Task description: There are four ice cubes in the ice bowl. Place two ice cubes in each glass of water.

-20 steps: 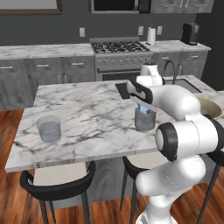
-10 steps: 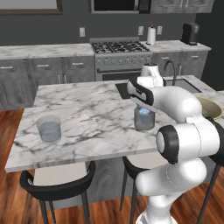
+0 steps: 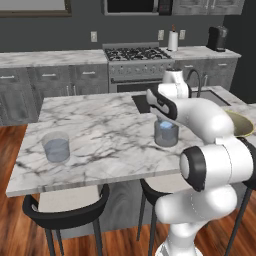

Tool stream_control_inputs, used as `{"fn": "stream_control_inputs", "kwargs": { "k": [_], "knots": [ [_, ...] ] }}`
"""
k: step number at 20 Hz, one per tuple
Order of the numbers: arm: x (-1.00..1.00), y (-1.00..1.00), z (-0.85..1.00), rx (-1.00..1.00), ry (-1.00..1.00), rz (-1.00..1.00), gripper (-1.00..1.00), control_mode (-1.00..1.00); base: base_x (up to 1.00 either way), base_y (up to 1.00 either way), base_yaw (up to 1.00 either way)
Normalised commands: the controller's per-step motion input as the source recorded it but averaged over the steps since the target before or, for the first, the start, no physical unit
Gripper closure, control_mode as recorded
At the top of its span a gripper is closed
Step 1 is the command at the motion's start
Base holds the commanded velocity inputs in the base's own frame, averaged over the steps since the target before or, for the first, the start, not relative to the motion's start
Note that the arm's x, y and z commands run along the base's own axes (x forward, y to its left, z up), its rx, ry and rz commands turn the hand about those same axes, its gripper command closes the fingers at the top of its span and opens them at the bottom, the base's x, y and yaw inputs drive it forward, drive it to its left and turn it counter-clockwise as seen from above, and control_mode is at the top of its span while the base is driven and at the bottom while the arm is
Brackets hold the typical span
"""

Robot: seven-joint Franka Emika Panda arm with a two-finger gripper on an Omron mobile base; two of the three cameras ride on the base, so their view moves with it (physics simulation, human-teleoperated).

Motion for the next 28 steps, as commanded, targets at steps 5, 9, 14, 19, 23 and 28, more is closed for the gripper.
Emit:
{"fn": "stream_control_inputs", "kwargs": {
  "k": [5,9,14,19,23,28],
  "knots": [
    [-0.06,0.00,0.07,0.00,0.00,0.00,-1.00,-1.00,0.00,0.00,0.00],
    [0.06,0.00,-0.14,0.01,0.00,0.00,-1.00,-1.00,0.00,0.00,0.00],
    [0.19,0.00,-0.25,0.04,0.00,0.00,-1.00,-1.00,0.00,0.00,0.00],
    [0.00,0.00,-0.09,0.05,0.00,0.00,-1.00,-1.00,0.00,0.00,0.00],
    [-0.01,0.00,0.00,0.04,0.00,0.00,-1.00,-1.00,0.00,0.00,0.00],
    [0.00,0.00,0.00,0.02,0.00,0.00,1.00,-1.00,0.00,0.00,0.00]
  ]
}}
